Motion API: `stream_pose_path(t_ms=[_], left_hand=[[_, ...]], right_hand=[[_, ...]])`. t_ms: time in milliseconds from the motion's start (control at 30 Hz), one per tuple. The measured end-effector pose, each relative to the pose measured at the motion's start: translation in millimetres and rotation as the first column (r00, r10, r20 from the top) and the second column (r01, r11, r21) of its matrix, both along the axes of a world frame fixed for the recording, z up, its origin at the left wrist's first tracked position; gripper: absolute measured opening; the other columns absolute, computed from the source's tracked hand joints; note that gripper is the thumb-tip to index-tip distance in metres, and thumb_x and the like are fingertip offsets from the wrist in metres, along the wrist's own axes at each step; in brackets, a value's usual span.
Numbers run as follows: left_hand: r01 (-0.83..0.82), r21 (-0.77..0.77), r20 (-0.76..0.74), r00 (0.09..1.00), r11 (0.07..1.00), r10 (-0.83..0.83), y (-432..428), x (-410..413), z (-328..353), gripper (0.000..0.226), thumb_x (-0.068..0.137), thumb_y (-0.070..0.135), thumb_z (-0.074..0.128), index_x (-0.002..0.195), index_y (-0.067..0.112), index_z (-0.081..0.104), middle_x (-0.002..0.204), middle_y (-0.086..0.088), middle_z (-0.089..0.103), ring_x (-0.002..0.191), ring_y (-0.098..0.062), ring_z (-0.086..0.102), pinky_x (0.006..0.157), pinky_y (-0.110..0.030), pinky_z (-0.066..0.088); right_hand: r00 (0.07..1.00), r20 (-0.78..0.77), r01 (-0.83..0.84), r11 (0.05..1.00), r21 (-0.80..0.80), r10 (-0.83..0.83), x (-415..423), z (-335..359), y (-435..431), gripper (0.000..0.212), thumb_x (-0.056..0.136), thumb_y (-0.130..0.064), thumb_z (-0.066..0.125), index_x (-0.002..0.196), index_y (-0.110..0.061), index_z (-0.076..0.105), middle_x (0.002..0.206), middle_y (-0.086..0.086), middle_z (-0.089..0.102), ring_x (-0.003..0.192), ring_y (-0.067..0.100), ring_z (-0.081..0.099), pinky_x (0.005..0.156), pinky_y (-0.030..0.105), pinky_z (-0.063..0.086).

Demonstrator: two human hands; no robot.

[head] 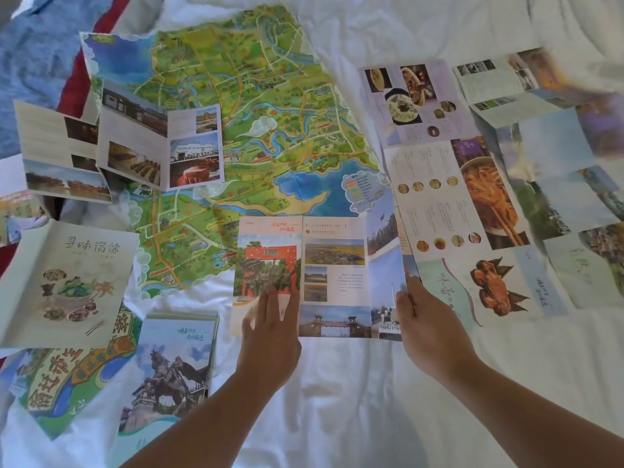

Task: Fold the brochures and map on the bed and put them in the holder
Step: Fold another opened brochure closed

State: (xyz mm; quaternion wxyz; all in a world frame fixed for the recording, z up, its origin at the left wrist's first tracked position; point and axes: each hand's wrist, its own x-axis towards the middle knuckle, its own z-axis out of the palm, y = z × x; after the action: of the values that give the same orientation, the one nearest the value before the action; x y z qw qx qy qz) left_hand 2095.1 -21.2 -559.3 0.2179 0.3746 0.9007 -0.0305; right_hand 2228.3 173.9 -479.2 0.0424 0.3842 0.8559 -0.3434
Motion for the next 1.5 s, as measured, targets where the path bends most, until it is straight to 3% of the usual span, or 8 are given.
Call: stream_pose_path(t_ms=[167,300,567,767,933,1167,1267,1500], left_hand=[[0.056,0.025,-0.009,0.998,0.998,-0.056,-9,4,6,0.074,0.098,0.024,0.037,0.153,0.014,-0.011,0.162,-0.017,-0.005,0.150,-0.029,0.001,0.115,-0.047,0.027],[0.026,0.223,0.075,0.996,0.974,-0.044,-13,5,16,0.070,0.097,0.013,0.039,0.153,0.009,-0.002,0.162,-0.015,0.004,0.150,-0.026,0.005,0.119,-0.041,0.022],[-0.104,0.520,0.196,0.981,0.848,0.000,-13,17,39,0.070,0.094,0.002,0.042,0.150,0.024,0.007,0.159,0.006,0.019,0.147,-0.006,0.019,0.112,-0.011,0.017],[-0.078,0.638,0.214,0.974,0.766,-0.079,5,34,59,0.072,0.087,0.001,0.043,0.152,0.021,0.017,0.157,0.002,0.030,0.144,-0.007,0.027,0.112,-0.009,0.021],[-0.080,0.653,0.258,0.958,0.753,-0.122,21,47,62,0.066,0.090,0.008,0.041,0.149,0.023,0.018,0.154,0.001,0.035,0.142,-0.009,0.032,0.113,-0.022,0.031],[0.009,0.595,0.391,0.871,0.803,-0.299,49,66,66,0.070,0.095,0.012,0.040,0.147,0.037,0.002,0.158,0.018,0.016,0.144,0.005,0.017,0.114,-0.011,0.018],[0.016,0.577,0.427,0.846,0.817,-0.319,55,68,69,0.071,0.093,0.018,0.041,0.150,0.039,0.003,0.158,0.023,0.014,0.143,0.009,0.015,0.114,-0.010,0.016],[0.044,0.542,0.411,0.857,0.839,-0.311,52,67,66,0.068,0.098,0.016,0.044,0.151,0.031,0.005,0.158,0.019,0.011,0.145,0.006,0.012,0.113,-0.006,0.009]], right_hand=[[1.000,0.009,0.012,1.000,0.003,-0.012,1,0,2,0.024,0.105,-0.022,0.030,0.085,-0.015,0.043,0.067,-0.003,0.048,0.062,0.006,0.050,0.050,0.014,0.028],[1.000,-0.009,0.022,1.000,0.006,-0.022,1,2,2,0.030,0.104,-0.019,0.032,0.075,-0.018,0.036,0.062,-0.001,0.044,0.058,0.010,0.048,0.050,0.019,0.030],[0.999,-0.020,0.031,0.998,-0.048,-0.032,2,9,0,0.033,0.104,-0.017,0.032,0.071,-0.018,0.034,0.061,-0.001,0.040,0.056,0.011,0.042,0.052,0.015,0.035],[0.995,-0.041,0.088,0.985,-0.146,-0.094,4,8,-2,0.033,0.104,-0.016,0.034,0.071,-0.015,0.035,0.062,0.002,0.040,0.055,0.012,0.039,0.053,0.016,0.033],[0.989,-0.056,0.117,0.953,-0.280,-0.138,9,6,-1,0.018,0.103,-0.023,0.035,0.091,-0.018,0.047,0.078,0.006,0.058,0.069,0.019,0.057,0.063,0.019,0.043],[0.975,-0.085,0.151,0.887,-0.436,-0.208,10,12,-10,0.028,0.103,-0.029,0.034,0.094,-0.016,0.057,0.089,0.008,0.068,0.081,0.022,0.069,0.073,0.038,0.058],[0.983,-0.075,0.130,0.922,-0.364,-0.168,11,14,-9,0.039,0.101,-0.041,0.034,0.116,-0.016,0.060,0.103,0.008,0.069,0.096,0.027,0.065,0.085,0.039,0.053],[0.998,-0.055,0.019,0.973,-0.231,-0.032,10,7,-6,0.033,0.106,-0.027,0.027,0.111,-0.018,0.059,0.094,0.000,0.069,0.084,0.013,0.065,0.080,0.037,0.053]])
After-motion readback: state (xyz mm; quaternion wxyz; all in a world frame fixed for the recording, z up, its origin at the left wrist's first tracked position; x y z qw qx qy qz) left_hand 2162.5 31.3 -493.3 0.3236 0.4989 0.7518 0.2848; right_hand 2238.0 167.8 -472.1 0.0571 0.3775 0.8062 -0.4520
